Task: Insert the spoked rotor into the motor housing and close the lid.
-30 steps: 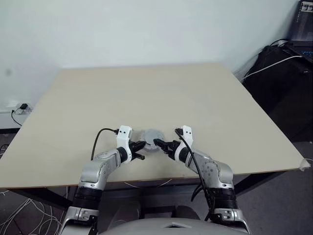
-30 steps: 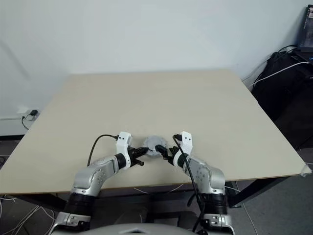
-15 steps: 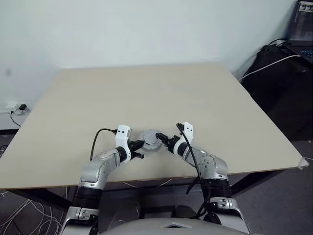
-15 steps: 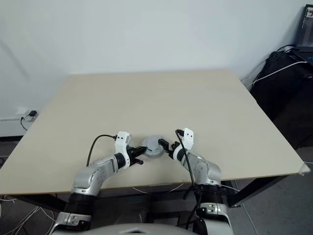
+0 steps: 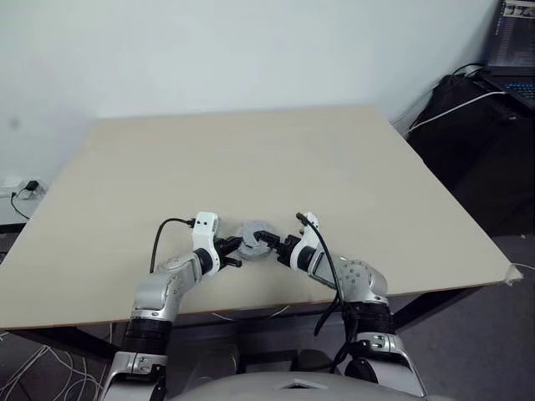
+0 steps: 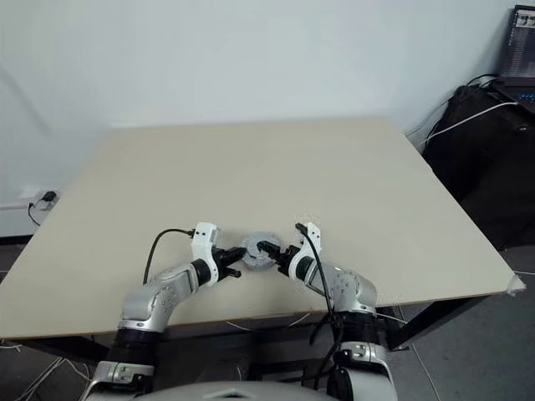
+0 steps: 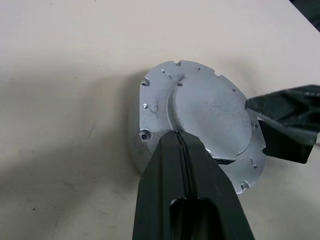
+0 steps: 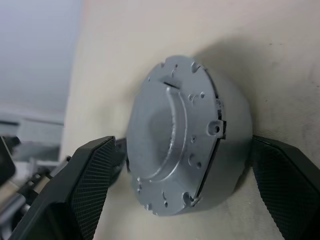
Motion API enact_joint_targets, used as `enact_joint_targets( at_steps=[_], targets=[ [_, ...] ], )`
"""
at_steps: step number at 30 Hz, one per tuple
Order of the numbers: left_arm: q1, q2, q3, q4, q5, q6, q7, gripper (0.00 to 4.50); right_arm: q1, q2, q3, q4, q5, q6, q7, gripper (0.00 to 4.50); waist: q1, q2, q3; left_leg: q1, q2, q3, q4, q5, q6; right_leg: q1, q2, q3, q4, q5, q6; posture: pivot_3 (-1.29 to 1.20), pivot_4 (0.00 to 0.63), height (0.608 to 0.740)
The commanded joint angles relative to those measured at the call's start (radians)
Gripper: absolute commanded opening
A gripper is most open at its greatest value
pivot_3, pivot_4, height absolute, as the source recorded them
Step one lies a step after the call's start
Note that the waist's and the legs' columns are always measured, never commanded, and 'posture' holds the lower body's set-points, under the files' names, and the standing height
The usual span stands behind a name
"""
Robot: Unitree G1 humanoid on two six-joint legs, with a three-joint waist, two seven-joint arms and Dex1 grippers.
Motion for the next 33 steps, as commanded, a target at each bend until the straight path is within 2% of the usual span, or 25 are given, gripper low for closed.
enact_joint_targets(
  at_steps=[1, 3, 7, 12, 26, 29, 33],
  targets=[
    [0.006, -0.007, -0.024, 0.040, 0.016, 0.022, 0.019, 0.00, -0.023, 0.049, -0.038, 0.079, 0.057, 0.004, 0.025, 4.26, -0.005, 0.000, 0.000, 0.000, 0.000, 0.000, 0.000, 0.000, 0.000, 0.000, 0.000, 0.000, 0.000, 0.000, 0.000, 0.00, 0.000, 0.740],
    [0.006, -0.005, -0.023, 0.037, 0.016, 0.025, 0.020, 0.00, -0.021, 0.049, -0.042, 0.080, 0.073, 0.020, 0.045, 3.90, -0.006, 0.000, 0.000, 0.000, 0.000, 0.000, 0.000, 0.000, 0.000, 0.000, 0.000, 0.000, 0.000, 0.001, 0.001, 0.00, 0.000, 0.740],
    [0.010, 0.001, -0.019, 0.032, 0.015, 0.027, 0.021, 0.00, 0.008, 0.038, -0.008, 0.029, 0.095, 0.089, 0.099, 2.55, -0.006, 0.002, 0.002, -0.001, 0.000, 0.000, 0.000, 0.000, 0.000, -0.001, -0.001, 0.000, 0.000, 0.001, 0.001, 0.00, 0.000, 0.740],
    [0.016, -0.003, -0.014, 0.030, 0.013, 0.025, 0.027, 0.00, 0.047, 0.024, 0.019, 0.001, 0.092, 0.129, 0.122, 1.27, -0.008, 0.002, 0.001, -0.002, 0.000, 0.000, 0.000, 0.000, 0.000, -0.003, 0.000, 0.000, 0.000, -0.001, -0.001, 0.00, 0.000, 0.740],
    [0.031, -0.020, -0.001, 0.007, 0.003, 0.009, 0.035, 0.00, 0.076, 0.034, 0.000, -0.029, 0.098, 0.121, 0.077, 1.26, -0.006, 0.002, 0.002, -0.004, 0.000, 0.000, -0.001, 0.000, 0.000, -0.004, 0.000, 0.000, -0.002, -0.001, -0.001, 0.00, 0.000, 0.740],
    [0.054, -0.057, 0.048, -0.035, -0.025, -0.046, 0.058, 0.00, 0.083, 0.034, -0.021, -0.054, 0.123, 0.120, 0.061, 1.26, -0.005, 0.002, 0.002, -0.005, 0.000, 0.000, -0.001, 0.000, 0.000, -0.005, 0.000, 0.000, -0.002, -0.001, -0.001, 0.00, 0.000, 0.740],
    [0.137, -0.179, 0.160, -0.141, -0.098, -0.240, 0.107, 0.00, 0.109, 0.039, -0.067, -0.118, 0.193, 0.124, 0.026, 1.26, 0.002, -0.001, 0.005, -0.015, 0.000, 0.000, 0.001, 0.000, 0.000, -0.013, -0.001, 0.000, -0.004, 0.007, 0.002, 0.00, 0.000, 0.740]
  ],
)
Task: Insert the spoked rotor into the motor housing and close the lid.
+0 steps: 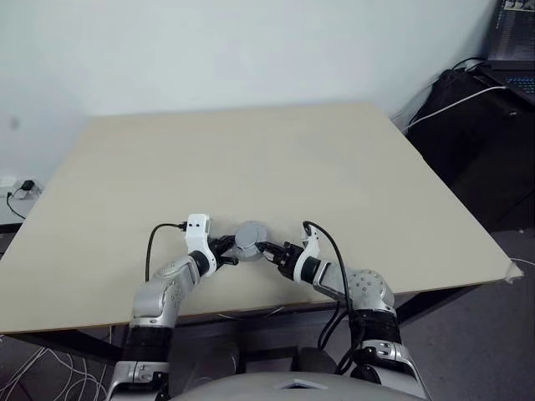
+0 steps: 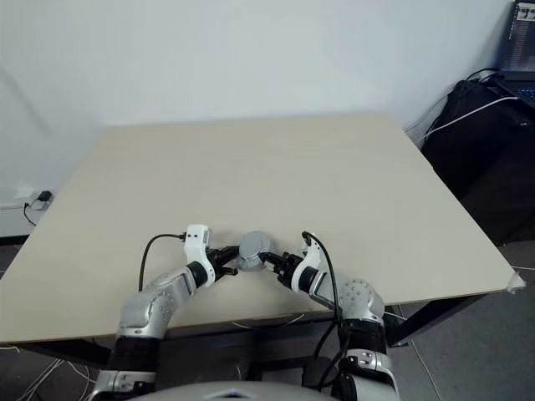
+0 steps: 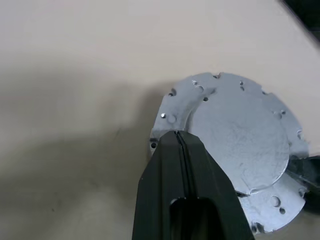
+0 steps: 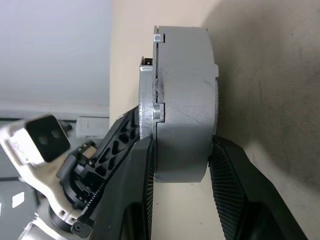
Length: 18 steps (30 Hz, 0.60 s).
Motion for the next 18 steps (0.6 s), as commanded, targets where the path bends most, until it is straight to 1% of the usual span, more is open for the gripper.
enact_joint_targets(
  at_steps=[1, 3, 5, 10, 12, 15, 18],
  targets=[
    [0.046, -0.062, 0.053, -0.106, -0.038, -0.150, 0.043, 0.00, 0.034, 0.062, -0.034, -0.078, 0.054, -0.009, -0.042, 1.26, 0.006, -0.003, 0.003, -0.001, 0.000, 0.000, 0.000, 0.000, 0.000, -0.001, 0.000, 0.000, -0.001, 0.000, 0.000, 0.00, 0.000, 0.740],
    [0.094, -0.111, 0.071, -0.130, -0.024, -0.253, 0.086, 0.00, 0.040, 0.062, -0.055, -0.095, 0.089, -0.015, -0.064, 1.26, 0.008, -0.005, 0.005, -0.004, 0.000, 0.000, -0.001, 0.000, 0.000, -0.004, 0.000, 0.000, -0.002, 0.000, 0.000, 0.00, 0.000, 0.740],
    [0.141, -0.132, 0.083, -0.146, -0.063, -0.278, 0.090, 0.00, 0.044, 0.063, -0.070, -0.109, 0.122, -0.021, -0.084, 1.26, 0.012, -0.004, 0.005, -0.008, 0.000, 0.000, -0.001, 0.000, 0.000, -0.008, 0.000, 0.000, -0.002, 0.000, 0.000, 0.00, 0.000, 0.740],
    [0.272, -0.171, 0.127, -0.185, -0.339, -0.209, 0.004, 0.00, 0.042, 0.074, -0.099, -0.141, 0.193, -0.032, -0.125, 1.26, 0.019, -0.003, 0.006, -0.012, 0.000, 0.000, 0.000, -0.001, 0.002, -0.008, 0.001, 0.000, -0.009, 0.001, -0.001, 0.00, 0.000, 0.740],
    [0.307, -0.174, 0.124, -0.179, -0.420, -0.183, -0.013, 0.00, 0.039, 0.076, -0.100, -0.148, 0.212, -0.032, -0.137, 1.26, 0.020, -0.003, 0.007, -0.013, 0.000, 0.000, 0.001, -0.001, 0.002, -0.008, 0.001, 0.000, -0.010, 0.001, -0.002, 0.00, 0.000, 0.740],
    [0.340, -0.163, 0.103, -0.165, -0.519, -0.135, -0.030, 0.62, 0.036, 0.073, -0.087, -0.154, 0.228, -0.024, -0.147, 1.26, 0.013, -0.002, 0.008, -0.013, 0.000, 0.001, 0.001, -0.001, 0.003, -0.008, 0.001, 0.000, -0.010, 0.001, -0.002, 0.00, 0.000, 0.740],
    [0.351, -0.161, 0.087, -0.155, -0.598, -0.101, -0.028, 1.60, 0.033, 0.074, -0.075, -0.163, 0.242, -0.017, -0.158, 1.26, 0.010, -0.002, 0.008, -0.013, 0.000, 0.001, 0.001, -0.001, 0.003, -0.008, 0.002, 0.000, -0.010, 0.001, -0.002, 0.00, 0.000, 0.740]
  ],
)
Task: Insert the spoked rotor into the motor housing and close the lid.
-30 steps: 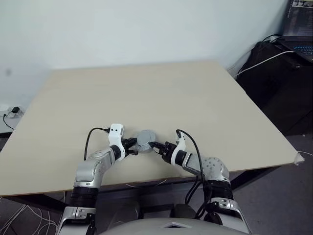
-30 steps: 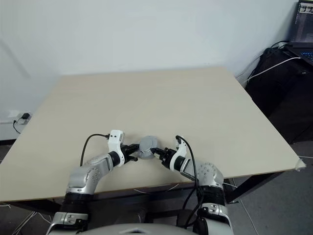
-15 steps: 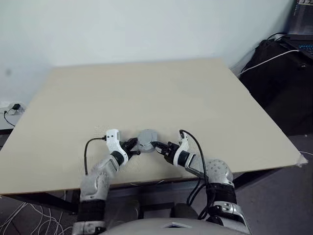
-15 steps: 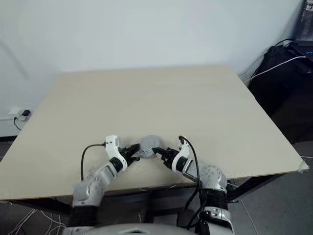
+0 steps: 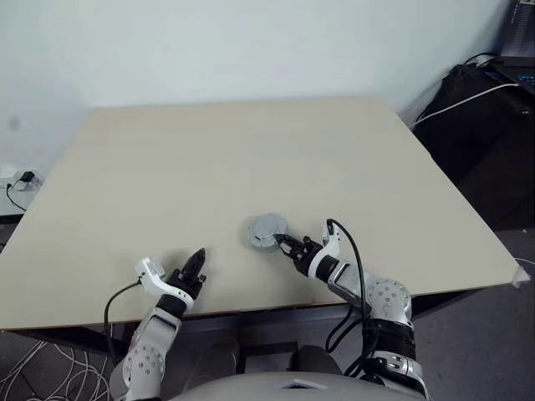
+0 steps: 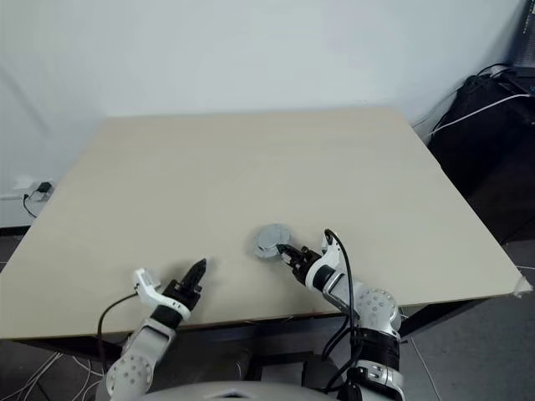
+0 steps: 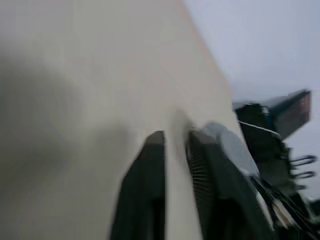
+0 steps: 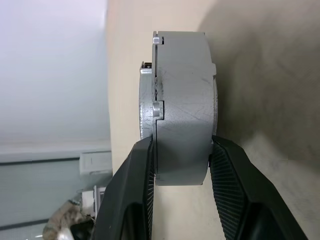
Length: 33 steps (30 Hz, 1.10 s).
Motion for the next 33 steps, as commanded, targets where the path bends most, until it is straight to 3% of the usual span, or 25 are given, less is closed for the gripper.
enact_joint_targets(
  at_steps=[1, 9, 21, 33],
  targets=[
    [-0.011, -0.091, -0.027, -0.019, -0.111, 0.045, -0.015, 1.94, -0.015, 0.076, 0.028, -0.067, 0.067, -0.002, 0.008, 1.26, -0.001, 0.000, 0.000, 0.000, 0.000, 0.000, 0.000, 0.000, 0.000, 0.000, 0.000, 0.000, 0.000, 0.000, 0.000, 0.00, 0.000, 0.740],
    [-0.023, -0.094, -0.037, 0.018, -0.320, 0.143, -0.009, 4.50, 0.003, 0.075, 0.065, -0.131, 0.134, 0.037, 0.002, 1.26, -0.015, 0.000, 0.000, 0.000, 0.000, 0.000, 0.002, 0.002, 0.002, 0.001, 0.002, 0.000, 0.001, 0.001, 0.000, 0.00, 0.000, 0.740],
    [-0.032, -0.099, -0.093, 0.051, -0.467, 0.189, -0.026, 4.50, 0.025, 0.031, 0.133, -0.186, 0.232, 0.108, -0.006, 1.26, -0.015, 0.001, 0.000, 0.001, 0.001, 0.000, 0.006, 0.001, 0.001, 0.002, 0.003, 0.001, 0.002, 0.002, -0.002, 0.00, 0.000, 0.740],
    [-0.029, -0.111, -0.110, 0.061, -0.475, 0.144, -0.033, 4.50, 0.043, 0.005, 0.168, -0.195, 0.261, 0.151, -0.024, 1.26, -0.014, 0.001, -0.001, 0.001, 0.001, 0.001, 0.008, 0.002, 0.002, 0.003, 0.004, 0.002, 0.004, 0.003, -0.003, 0.00, 0.000, 0.740]
  ],
)
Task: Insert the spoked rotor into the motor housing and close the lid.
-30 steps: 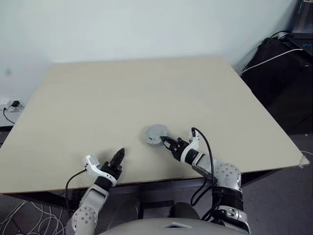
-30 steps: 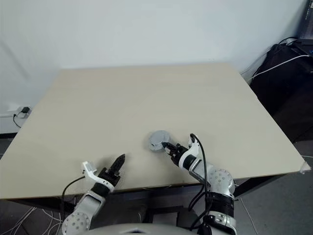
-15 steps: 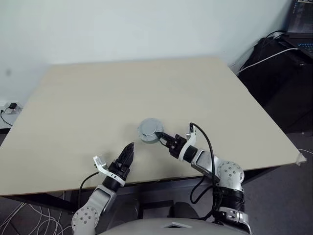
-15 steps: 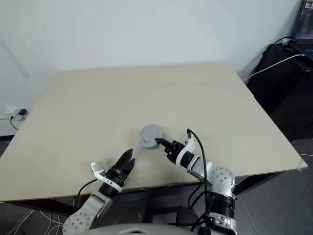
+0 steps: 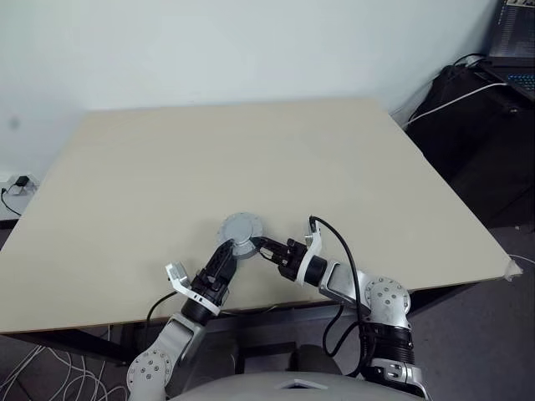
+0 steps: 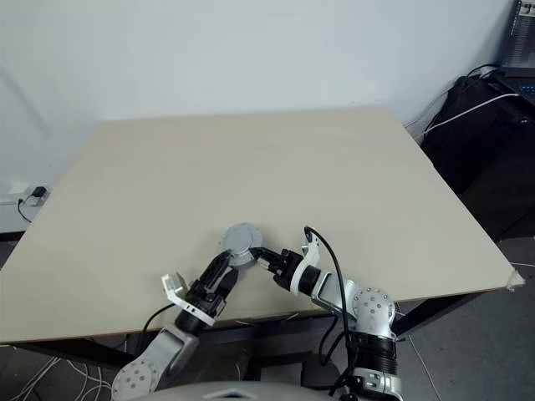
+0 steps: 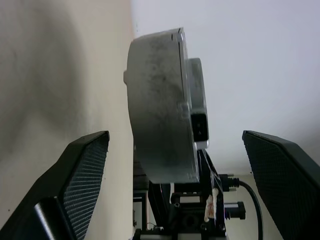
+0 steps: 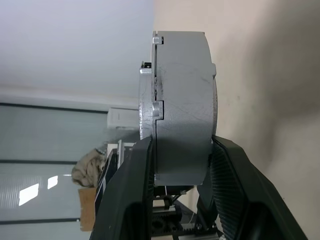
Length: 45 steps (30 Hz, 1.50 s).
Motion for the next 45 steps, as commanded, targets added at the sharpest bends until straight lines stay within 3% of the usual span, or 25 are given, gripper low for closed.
enact_joint_targets(
  at_steps=[1, 8, 15, 16, 25, 30, 35, 42, 45],
  targets=[
    [-0.016, -0.113, -0.016, 0.000, -0.012, -0.021, -0.016, 4.50, -0.001, 0.016, 0.023, -0.063, 0.064, 0.017, 0.013, 1.26, 0.000, 0.000, 0.000, 0.000, 0.000, 0.000, 0.000, 0.000, 0.000, 0.000, 0.000, 0.000, 0.000, 0.000, 0.000, 0.00, 0.000, 0.740],
    [-0.028, -0.103, -0.031, 0.003, -0.016, -0.022, -0.012, 4.50, 0.012, 0.010, 0.027, -0.070, 0.087, 0.030, 0.001, 1.26, 0.000, 0.000, 0.000, 0.000, 0.000, 0.000, 0.003, 0.000, 0.000, 0.000, 0.000, 0.000, 0.002, 0.001, 0.000, 0.00, 0.000, 0.740],
    [-0.024, -0.095, -0.041, -0.009, -0.021, -0.025, -0.008, 2.29, 0.019, 0.000, 0.023, -0.066, 0.089, 0.021, -0.003, 1.26, 0.000, 0.000, 0.000, 0.001, 0.000, 0.000, 0.004, 0.000, 0.000, 0.001, 0.001, 0.000, 0.002, 0.002, 0.000, 0.00, 0.000, 0.740],
    [-0.023, -0.096, -0.043, -0.009, -0.024, -0.027, -0.007, 2.15, 0.021, -0.001, 0.025, -0.068, 0.089, 0.019, -0.005, 1.26, -0.001, 0.001, -0.001, 0.000, 0.000, 0.000, 0.004, 0.000, 0.000, 0.001, 0.001, 0.000, 0.002, 0.002, 0.000, 0.00, 0.000, 0.740],
    [-0.020, -0.104, -0.040, -0.015, -0.023, -0.066, -0.008, 2.15, 0.035, -0.063, 0.093, -0.119, -0.009, -0.063, 0.071, 1.26, 0.000, 0.001, -0.001, 0.002, 0.000, 0.002, 0.005, 0.000, 0.000, 0.001, 0.001, 0.001, 0.004, 0.002, 0.000, 0.00, 0.000, 0.740],
    [-0.042, -0.107, -0.024, -0.010, 0.004, -0.125, 0.008, 2.10, 0.045, -0.081, 0.096, -0.129, -0.002, -0.063, 0.078, 3.01, 0.000, 0.001, -0.002, 0.003, 0.000, 0.003, 0.005, 0.000, 0.000, 0.002, 0.001, 0.002, 0.006, 0.002, 0.000, 0.00, 0.000, 0.740],
    [-0.075, -0.089, 0.009, -0.001, 0.019, -0.175, 0.017, 2.10, 0.062, -0.165, 0.167, -0.214, -0.083, -0.071, 0.099, 4.50, 0.001, 0.001, -0.002, 0.004, 0.001, 0.004, 0.006, 0.000, 0.000, 0.001, 0.001, 0.002, 0.008, 0.002, 0.000, 0.00, 0.000, 0.740],
    [-0.164, -0.064, 0.107, 0.030, 0.060, -0.289, 0.081, 2.10, 0.113, -0.299, 0.342, -0.324, -0.450, -0.401, 0.195, 4.50, 0.003, -0.003, -0.004, 0.004, 0.000, 0.004, 0.007, 0.000, 0.000, 0.002, 0.001, 0.002, 0.009, 0.002, 0.000, 0.00, 0.000, 0.740],
    [-0.249, -0.057, 0.179, 0.101, 0.108, -0.376, 0.147, 2.10, 0.133, -0.391, 0.492, -0.306, -0.742, -0.688, 0.251, 4.50, 0.006, -0.006, -0.002, 0.009, 0.000, 0.005, 0.007, 0.001, 0.000, 0.007, 0.002, 0.002, 0.009, 0.002, 0.000, 0.00, 0.000, 0.740]
  ],
)
